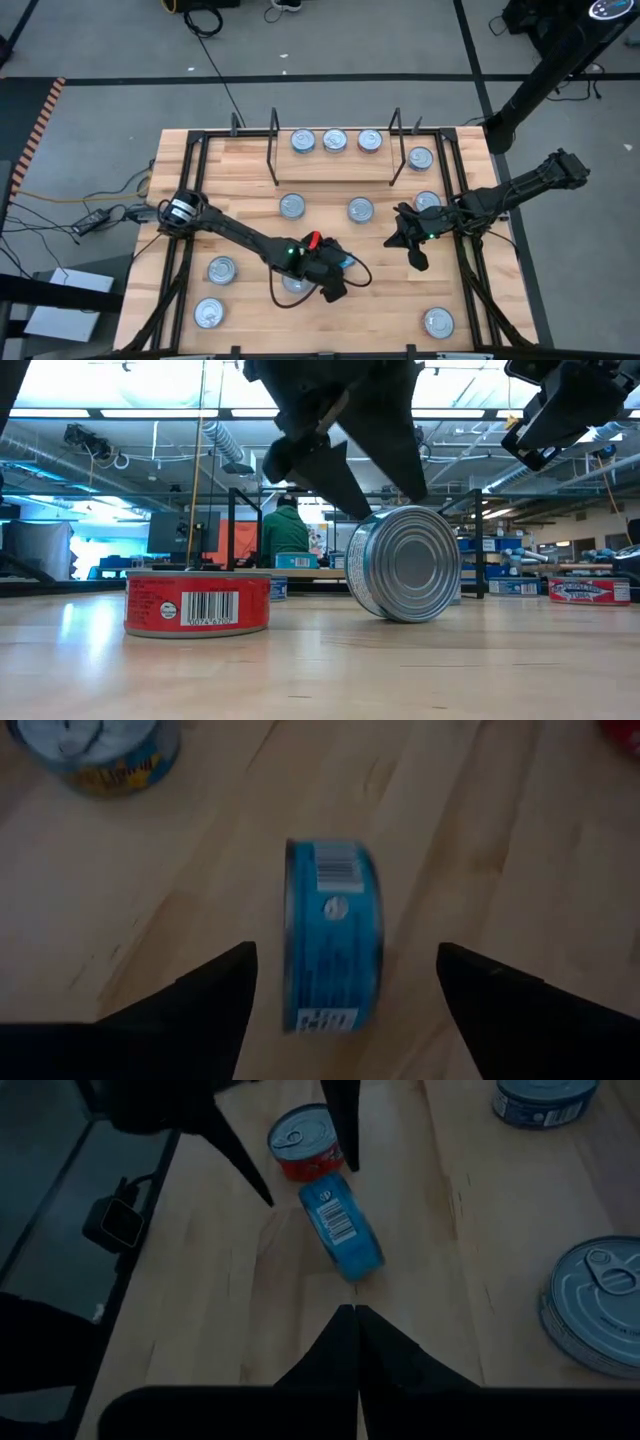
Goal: Stack canned seafood by type on shelf
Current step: Put the yellow-blue tuna can on the shelf
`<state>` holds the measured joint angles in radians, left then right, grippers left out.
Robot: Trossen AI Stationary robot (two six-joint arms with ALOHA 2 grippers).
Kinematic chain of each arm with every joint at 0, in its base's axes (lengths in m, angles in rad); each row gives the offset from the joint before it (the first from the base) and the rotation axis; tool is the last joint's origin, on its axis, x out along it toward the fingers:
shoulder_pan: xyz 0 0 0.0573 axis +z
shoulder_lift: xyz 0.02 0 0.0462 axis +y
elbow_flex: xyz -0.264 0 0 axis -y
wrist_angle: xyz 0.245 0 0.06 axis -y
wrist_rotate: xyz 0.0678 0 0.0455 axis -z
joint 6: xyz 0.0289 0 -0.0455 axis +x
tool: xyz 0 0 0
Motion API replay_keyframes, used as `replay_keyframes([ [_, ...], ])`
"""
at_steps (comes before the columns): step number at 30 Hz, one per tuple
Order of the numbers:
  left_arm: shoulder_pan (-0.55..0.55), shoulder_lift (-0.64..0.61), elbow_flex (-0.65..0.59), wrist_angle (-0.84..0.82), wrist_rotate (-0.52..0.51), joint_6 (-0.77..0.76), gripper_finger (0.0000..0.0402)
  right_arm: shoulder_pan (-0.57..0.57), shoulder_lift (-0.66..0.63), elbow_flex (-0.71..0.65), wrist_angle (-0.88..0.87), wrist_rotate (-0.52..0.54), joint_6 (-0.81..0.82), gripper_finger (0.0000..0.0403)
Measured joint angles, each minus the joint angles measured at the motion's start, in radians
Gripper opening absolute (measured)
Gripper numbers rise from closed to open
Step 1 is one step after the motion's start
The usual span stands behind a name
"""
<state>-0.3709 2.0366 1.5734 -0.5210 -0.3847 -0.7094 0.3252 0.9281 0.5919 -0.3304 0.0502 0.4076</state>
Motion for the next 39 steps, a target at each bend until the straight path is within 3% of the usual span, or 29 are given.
replay_keyframes([
  [12,0.018,0.017,-0.001,-0.005,-0.002,-0.001,0.0271,0.000,0.000,0.000,-0.009,0.000,-0.018,0.0004],
  [25,0.019,0.020,-0.001,0.007,0.063,0.101,0.0152,0.000,0.000,0.000,-0.009,0.000,-0.018,0.0004],
  [30,0.019,0.020,0.004,0.004,0.068,0.112,0.0141,0.000,0.000,0.000,-0.009,0.000,-0.018,0.0004],
  [35,0.025,0.020,0.087,-0.112,0.080,0.181,0.0141,0.000,0.000,0.000,-0.009,0.000,-0.018,0.0004],
  [39,0.049,0.020,0.201,-0.304,0.065,0.215,0.0141,0.000,0.000,0.000,-0.009,0.000,-0.023,0.0004],
])
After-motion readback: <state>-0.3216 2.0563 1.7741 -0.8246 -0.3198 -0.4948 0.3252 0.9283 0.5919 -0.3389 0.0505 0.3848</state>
